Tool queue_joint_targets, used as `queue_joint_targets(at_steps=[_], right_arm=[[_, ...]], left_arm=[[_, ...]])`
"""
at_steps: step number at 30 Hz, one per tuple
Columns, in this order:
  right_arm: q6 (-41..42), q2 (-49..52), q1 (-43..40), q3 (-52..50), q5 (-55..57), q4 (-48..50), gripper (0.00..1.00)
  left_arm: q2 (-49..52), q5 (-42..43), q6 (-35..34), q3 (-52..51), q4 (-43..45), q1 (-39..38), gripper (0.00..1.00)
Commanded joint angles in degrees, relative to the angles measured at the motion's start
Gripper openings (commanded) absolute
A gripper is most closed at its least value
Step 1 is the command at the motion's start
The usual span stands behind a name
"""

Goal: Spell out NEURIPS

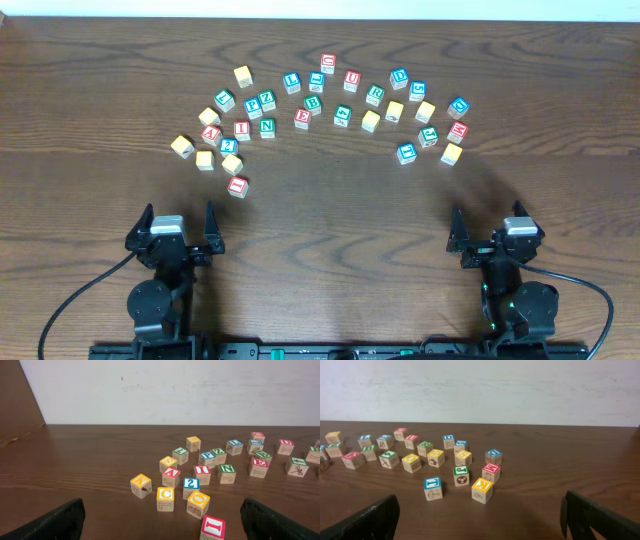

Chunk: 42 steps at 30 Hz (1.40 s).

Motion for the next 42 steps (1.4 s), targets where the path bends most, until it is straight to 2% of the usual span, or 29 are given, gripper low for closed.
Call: queue_joint_targets(at_steps=[1, 31, 37, 42], right_arm=[[0.31, -0.2, -0.55, -0.07, -0.28, -0.24, 0.99], [0.46, -0.2, -0.55, -0.07, -1.57, 1.27, 0.99], [0.46, -0.2, -0.55, 0.11, -3.34, 1.95, 0.99], [0.46, 0.0, -0.55, 1.44, -3.39, 1.9, 0.99]], left_arm=[[-0.28, 0.98, 0.76, -0.55, -2.54, -0.11, 0.98], [-0.28, 1.03, 0.59, -0.52, -2.05, -0.11, 0.98], [0.52, 1.16, -5.4, 0.9, -2.27, -0.11, 0.98], [4.83, 4.07, -5.97, 4.42, -2.84, -0.11, 0.98]])
